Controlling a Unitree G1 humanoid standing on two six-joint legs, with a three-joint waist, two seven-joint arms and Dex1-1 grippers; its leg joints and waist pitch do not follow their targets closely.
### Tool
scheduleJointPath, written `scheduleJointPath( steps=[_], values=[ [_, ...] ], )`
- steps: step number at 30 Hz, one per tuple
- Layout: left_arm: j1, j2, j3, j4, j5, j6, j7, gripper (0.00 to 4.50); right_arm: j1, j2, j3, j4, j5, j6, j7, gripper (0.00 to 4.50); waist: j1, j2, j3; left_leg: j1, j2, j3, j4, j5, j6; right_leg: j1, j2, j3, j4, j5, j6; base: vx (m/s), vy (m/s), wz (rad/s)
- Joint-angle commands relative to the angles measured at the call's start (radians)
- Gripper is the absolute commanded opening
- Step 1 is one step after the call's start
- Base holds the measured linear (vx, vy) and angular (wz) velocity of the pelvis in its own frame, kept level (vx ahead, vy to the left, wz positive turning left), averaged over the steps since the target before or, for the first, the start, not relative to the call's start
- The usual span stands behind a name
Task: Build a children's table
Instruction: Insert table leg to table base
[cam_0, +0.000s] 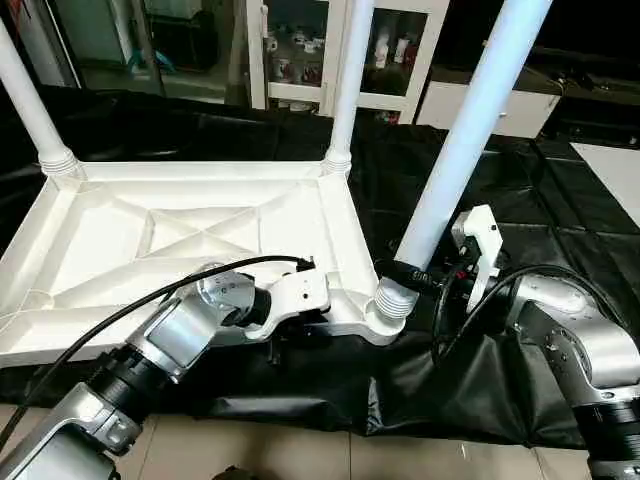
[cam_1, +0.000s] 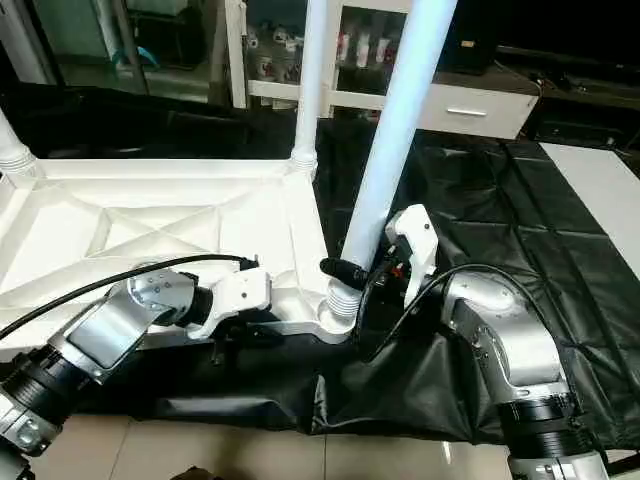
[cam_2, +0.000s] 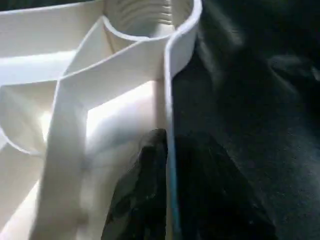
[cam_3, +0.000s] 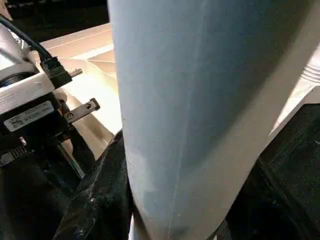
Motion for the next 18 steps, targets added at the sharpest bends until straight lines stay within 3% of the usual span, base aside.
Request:
scheduleJointPath(
  steps=[1,7,12,16,18],
  values=[
    [0.012,0.011,-0.015,0.004,0.021,0.004,-0.008,0.57,-0.024,-0.009,-0.004,-0.007,-0.003,-0.011,0.005,1.84,0.004,0.009,-0.065,0.023,0.058,-0.030,-0.078,-0.241,-0.029,0.029,-0.075,0.044,-0.077,-0.168,-0.216,0.000,0.000,0.00],
    [0.036,0.034,0.006,0.040,0.037,-0.036,0.014,0.03,-0.045,0.013,-0.006,0.000,0.003,-0.009,-0.012,1.84,0.002,0.009,-0.065,0.022,0.058,-0.031,-0.078,-0.234,-0.029,0.029,-0.076,0.044,-0.076,-0.176,-0.210,0.000,0.000,0.00],
    [0.079,0.089,0.067,0.043,0.020,-0.054,0.024,0.00,-0.049,0.038,0.001,0.003,0.002,-0.015,-0.028,1.84,-0.002,0.007,-0.064,0.015,0.056,-0.033,-0.081,-0.236,-0.023,0.032,-0.078,0.045,-0.079,-0.225,-0.191,0.000,0.000,0.00],
    [0.120,0.171,0.116,0.041,0.016,-0.061,0.016,0.00,-0.057,0.063,0.009,0.017,-0.007,-0.027,-0.045,1.84,-0.012,0.011,-0.060,0.017,0.054,-0.037,-0.086,-0.283,-0.038,0.025,-0.076,0.044,-0.085,-0.308,-0.173,0.000,0.000,0.00],
    [0.138,0.207,0.129,0.039,0.020,-0.061,0.010,0.00,-0.061,0.070,0.012,0.021,-0.010,-0.029,-0.047,1.84,-0.017,0.011,-0.061,0.015,0.055,-0.040,-0.088,-0.286,-0.043,0.025,-0.075,0.043,-0.082,-0.300,-0.169,0.000,0.000,0.00]
  ],
)
